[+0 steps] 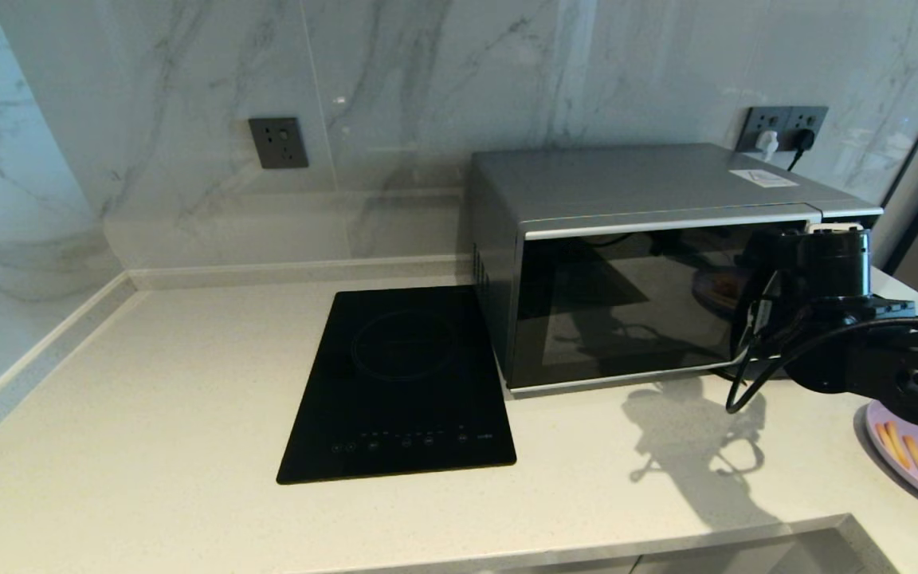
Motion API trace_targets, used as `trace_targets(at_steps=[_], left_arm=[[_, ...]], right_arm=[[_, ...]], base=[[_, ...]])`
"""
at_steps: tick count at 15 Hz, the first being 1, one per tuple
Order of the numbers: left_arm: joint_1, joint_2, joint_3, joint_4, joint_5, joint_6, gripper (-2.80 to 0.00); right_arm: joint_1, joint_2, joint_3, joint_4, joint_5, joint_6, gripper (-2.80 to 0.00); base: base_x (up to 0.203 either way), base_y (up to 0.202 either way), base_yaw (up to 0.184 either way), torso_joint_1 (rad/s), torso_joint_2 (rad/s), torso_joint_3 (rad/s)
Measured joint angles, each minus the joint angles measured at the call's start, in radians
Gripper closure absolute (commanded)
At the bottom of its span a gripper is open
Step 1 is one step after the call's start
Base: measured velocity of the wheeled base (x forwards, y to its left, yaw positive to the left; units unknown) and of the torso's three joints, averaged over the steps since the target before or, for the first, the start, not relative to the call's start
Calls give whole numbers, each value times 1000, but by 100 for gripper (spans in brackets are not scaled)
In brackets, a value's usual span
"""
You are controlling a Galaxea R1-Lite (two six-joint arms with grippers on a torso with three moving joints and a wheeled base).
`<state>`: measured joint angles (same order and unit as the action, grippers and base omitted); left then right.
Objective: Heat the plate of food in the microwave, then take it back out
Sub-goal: Open the microwave oven
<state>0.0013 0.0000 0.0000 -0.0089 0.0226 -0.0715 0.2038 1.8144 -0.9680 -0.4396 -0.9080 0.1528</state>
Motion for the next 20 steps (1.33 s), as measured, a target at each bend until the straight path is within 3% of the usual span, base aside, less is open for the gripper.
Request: trace_targets(at_steps=[6,20], left_arm=[[0,0,0,0,0,0,0],[0,0,0,0,0,0,0]], right_arm=[[3,121,-122,-6,-195,15,-280],[-10,262,-271,-1,-236,10,-280]], base=[[0,0,0,0,0,0],[0,0,0,0,0,0]])
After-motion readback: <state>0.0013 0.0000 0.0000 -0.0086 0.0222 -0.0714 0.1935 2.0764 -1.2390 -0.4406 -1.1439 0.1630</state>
